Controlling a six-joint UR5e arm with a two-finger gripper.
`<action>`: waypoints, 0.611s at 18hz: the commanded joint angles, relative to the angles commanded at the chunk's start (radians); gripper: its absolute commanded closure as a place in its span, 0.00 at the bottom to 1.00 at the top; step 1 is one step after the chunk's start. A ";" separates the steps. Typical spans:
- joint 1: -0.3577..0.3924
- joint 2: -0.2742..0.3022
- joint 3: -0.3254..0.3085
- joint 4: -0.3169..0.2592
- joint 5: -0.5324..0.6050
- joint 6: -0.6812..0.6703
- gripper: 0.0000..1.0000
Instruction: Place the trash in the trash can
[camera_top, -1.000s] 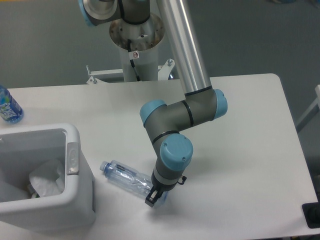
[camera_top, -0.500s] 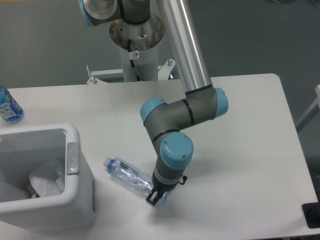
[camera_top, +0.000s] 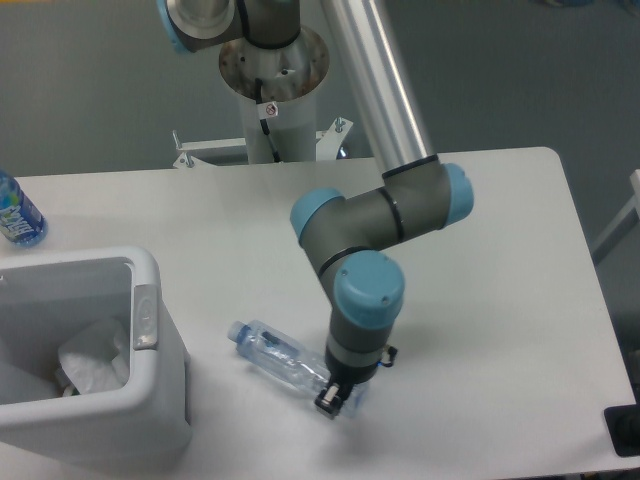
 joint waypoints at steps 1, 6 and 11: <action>0.005 0.012 0.011 0.002 0.000 0.028 0.40; 0.064 0.084 0.068 0.049 -0.002 0.140 0.40; 0.091 0.173 0.081 0.188 -0.084 0.192 0.40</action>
